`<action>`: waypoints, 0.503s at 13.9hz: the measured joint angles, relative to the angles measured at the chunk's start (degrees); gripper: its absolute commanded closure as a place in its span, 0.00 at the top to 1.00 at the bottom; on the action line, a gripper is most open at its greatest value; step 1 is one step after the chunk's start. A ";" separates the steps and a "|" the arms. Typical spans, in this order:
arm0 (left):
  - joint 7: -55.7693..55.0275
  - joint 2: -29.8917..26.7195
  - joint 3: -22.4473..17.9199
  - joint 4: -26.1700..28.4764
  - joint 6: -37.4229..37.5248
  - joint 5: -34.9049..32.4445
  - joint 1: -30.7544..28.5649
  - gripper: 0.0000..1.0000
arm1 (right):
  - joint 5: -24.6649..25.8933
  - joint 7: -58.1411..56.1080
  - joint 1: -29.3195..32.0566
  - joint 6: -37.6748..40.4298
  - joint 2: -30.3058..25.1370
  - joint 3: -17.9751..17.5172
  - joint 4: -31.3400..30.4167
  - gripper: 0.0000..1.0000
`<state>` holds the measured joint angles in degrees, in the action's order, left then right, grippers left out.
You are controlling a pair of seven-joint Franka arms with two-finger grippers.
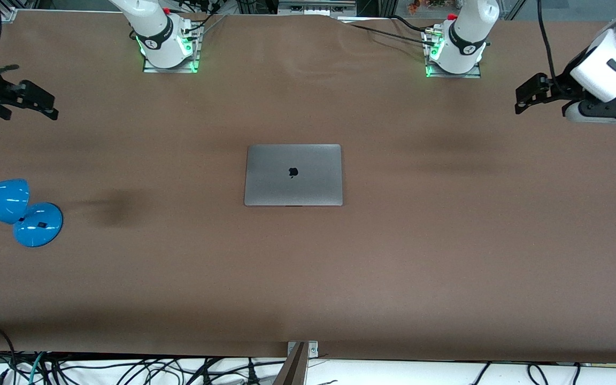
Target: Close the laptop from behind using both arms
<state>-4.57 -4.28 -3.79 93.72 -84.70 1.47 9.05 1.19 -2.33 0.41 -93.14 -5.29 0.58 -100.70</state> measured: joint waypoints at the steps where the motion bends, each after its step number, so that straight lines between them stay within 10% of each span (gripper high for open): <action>1: 0.50 -0.21 -2.03 0.00 -0.11 0.00 1.26 1.00 | 0.00 0.10 -0.12 -0.16 0.22 -0.16 -0.13 1.00; 7: 0.60 0.73 -3.23 -1.24 -1.18 0.00 2.30 1.00 | 0.00 0.17 -0.39 -0.56 1.02 -0.08 0.87 1.00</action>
<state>-3.97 -3.55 -7.02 92.48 -85.89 1.47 11.35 1.19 -2.16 0.02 -93.70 -4.26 0.50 -99.83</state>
